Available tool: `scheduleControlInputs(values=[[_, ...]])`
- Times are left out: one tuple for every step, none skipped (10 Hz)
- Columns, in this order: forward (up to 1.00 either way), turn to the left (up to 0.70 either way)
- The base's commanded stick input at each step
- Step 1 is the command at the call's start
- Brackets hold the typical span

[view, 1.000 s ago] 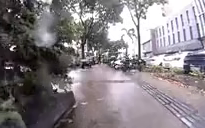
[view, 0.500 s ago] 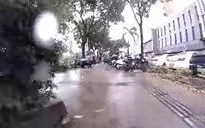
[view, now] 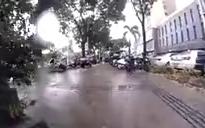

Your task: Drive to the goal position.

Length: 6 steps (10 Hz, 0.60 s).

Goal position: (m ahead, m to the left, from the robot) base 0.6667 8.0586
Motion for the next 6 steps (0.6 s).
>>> scheduleControlInputs(values=[[0.70, 0.01], [0.70, 0.01], [0.70, 0.01], [0.53, 0.02], [0.45, 0.09], [0.45, 0.22]])
